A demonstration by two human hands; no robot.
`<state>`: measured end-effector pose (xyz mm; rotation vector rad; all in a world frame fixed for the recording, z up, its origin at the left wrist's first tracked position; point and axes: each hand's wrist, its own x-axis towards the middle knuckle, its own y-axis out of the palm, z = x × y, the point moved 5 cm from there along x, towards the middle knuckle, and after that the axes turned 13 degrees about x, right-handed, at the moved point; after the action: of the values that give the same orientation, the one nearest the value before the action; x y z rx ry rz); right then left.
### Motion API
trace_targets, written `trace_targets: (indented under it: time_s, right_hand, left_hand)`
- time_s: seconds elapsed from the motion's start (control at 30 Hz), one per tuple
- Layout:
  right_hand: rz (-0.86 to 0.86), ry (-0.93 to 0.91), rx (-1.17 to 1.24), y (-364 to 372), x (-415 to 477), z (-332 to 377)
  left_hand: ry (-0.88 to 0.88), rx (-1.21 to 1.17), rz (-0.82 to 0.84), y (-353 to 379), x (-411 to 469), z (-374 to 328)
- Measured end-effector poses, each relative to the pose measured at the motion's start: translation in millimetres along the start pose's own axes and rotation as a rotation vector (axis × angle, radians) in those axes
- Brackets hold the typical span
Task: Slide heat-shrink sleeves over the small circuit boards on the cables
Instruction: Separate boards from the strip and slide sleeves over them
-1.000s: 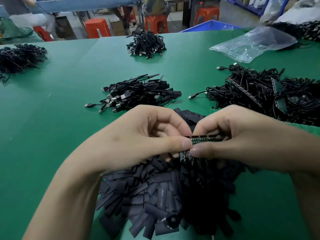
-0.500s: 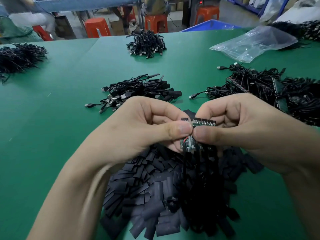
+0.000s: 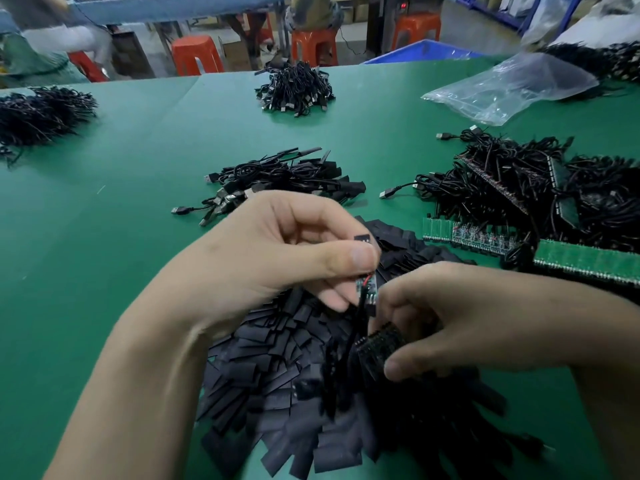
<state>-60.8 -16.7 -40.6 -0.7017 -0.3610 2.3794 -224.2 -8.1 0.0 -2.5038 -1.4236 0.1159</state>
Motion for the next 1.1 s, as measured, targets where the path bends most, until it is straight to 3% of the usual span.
trace_targets:
  time_s: [0.1,0.3,0.4,0.5,0.6,0.97,1.1]
  right_hand:
    - [-0.119,-0.063,-0.102,-9,3,2]
    - [-0.330,-0.271,0.366,-24,3,12]
    - [-0.364,-0.336,0.526,-30,-2,17]
    - [-0.365,-0.397,0.753,-37,-12,21]
    - [-0.409,-0.379,0.800,-43,-19,22]
    - [-0.449,-0.177,0.445,-42,-17,9]
    - [-0.441,-0.165,0.358,-45,-20,9]
  left_hand:
    - [-0.067,0.135,-0.187,-2,9,10]
    - [0.064,0.209,-0.409,-7,19,22]
    - [0.008,0.550,-0.525,-16,26,47]
    - [-0.173,1.094,-0.402,-11,33,81]
    - [-0.234,1.288,-0.319,-6,34,99]
    - [-0.095,1.327,-0.488,-16,29,88]
    - [0.108,1.012,-0.532,-26,23,66]
